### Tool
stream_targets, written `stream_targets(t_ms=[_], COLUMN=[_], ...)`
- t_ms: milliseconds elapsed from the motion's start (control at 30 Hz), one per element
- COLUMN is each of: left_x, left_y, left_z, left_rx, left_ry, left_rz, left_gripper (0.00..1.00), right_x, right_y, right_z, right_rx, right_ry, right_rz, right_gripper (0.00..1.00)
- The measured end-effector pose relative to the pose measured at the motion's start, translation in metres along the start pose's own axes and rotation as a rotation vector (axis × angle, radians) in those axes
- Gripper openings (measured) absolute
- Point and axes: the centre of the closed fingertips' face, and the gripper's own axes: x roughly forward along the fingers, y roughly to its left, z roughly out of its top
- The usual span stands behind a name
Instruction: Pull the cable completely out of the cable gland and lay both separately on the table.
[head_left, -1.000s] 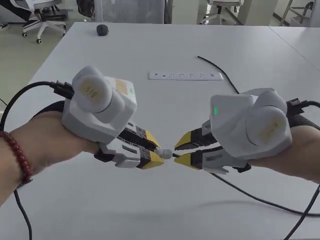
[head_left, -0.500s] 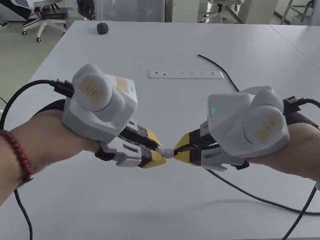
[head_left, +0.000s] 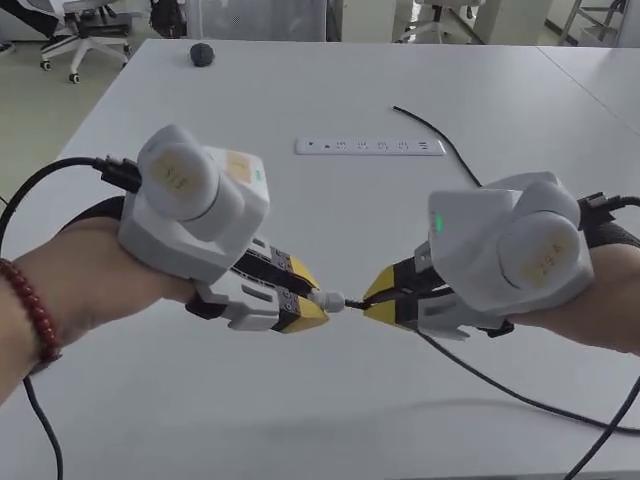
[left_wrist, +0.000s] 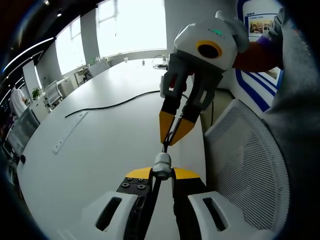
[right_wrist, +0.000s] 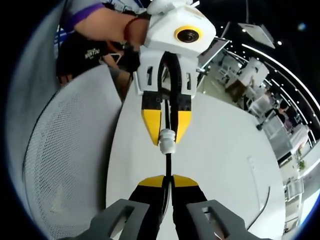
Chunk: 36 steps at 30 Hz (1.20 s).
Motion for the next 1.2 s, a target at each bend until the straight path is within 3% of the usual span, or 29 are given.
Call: stream_targets(t_ms=[667,1200], left_x=[-0.006,-0.009], left_y=[0.004,0.006], left_z=[-0.006,-0.010], left_rx=[-0.008,-0.009], left_ry=[0.010,0.022], left_rz=[0.017,0.028], left_gripper=[0.16,0.16], right_x=[-0.009,-0.024], right_y=[-0.009,-0.016], right_z=[-0.053,-0.079], right_rx=[0.110,0.156], right_ry=[0.082,0.118], right_rz=[-0.034,-0.061], right_gripper=[0.00,0.00])
